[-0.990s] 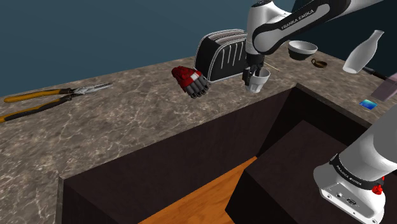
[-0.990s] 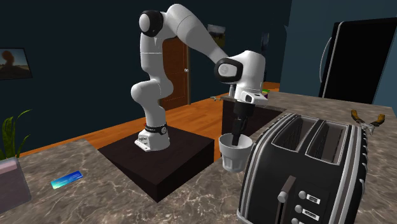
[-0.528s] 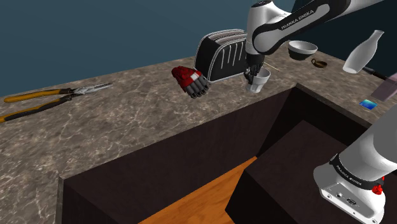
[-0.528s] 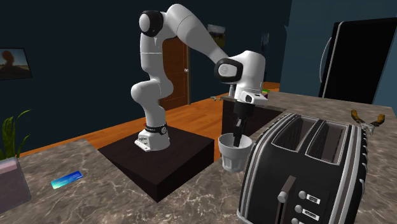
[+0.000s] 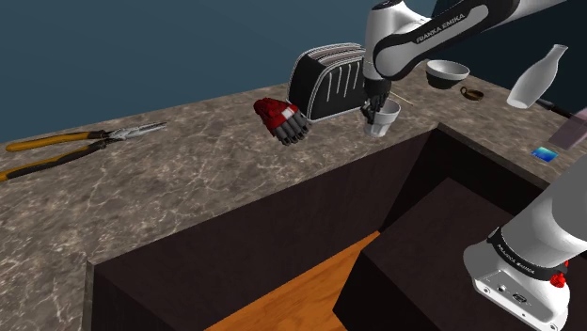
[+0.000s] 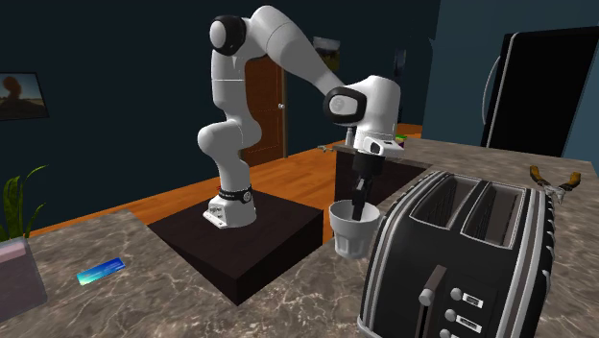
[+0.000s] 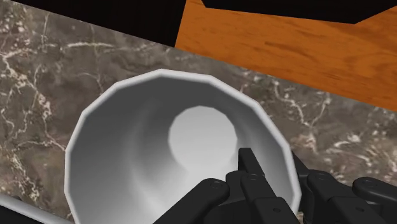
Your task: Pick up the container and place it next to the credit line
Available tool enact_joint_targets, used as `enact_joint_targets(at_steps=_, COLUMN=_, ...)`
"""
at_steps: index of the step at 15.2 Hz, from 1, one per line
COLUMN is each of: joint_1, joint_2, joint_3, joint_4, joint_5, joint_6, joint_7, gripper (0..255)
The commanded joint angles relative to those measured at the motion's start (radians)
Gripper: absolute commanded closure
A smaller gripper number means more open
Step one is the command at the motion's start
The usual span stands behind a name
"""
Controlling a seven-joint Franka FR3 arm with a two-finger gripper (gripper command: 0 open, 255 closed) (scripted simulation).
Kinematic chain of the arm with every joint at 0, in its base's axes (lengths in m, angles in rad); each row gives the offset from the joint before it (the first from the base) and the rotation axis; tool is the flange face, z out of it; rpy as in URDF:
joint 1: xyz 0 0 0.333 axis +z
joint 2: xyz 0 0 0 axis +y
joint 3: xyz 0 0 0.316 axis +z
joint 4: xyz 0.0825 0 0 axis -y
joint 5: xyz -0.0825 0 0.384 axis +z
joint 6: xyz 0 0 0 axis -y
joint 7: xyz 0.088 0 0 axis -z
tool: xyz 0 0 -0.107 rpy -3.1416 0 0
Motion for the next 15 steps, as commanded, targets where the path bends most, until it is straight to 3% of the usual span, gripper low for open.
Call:
enact_joint_targets(at_steps=1, joint_1=0.000, joint_2=-0.011, joint_3=0.000, joint_4=0.009, joint_5=0.003, joint_6=-0.020, joint_7=-0.005, gripper=255)
enact_joint_targets(at_steps=15, joint_1=0.004, joint_2=-0.096, joint_3=0.004, joint_4=0.108, joint_5=0.027, joint_6=-0.200, joint_7=-0.044, gripper=255)
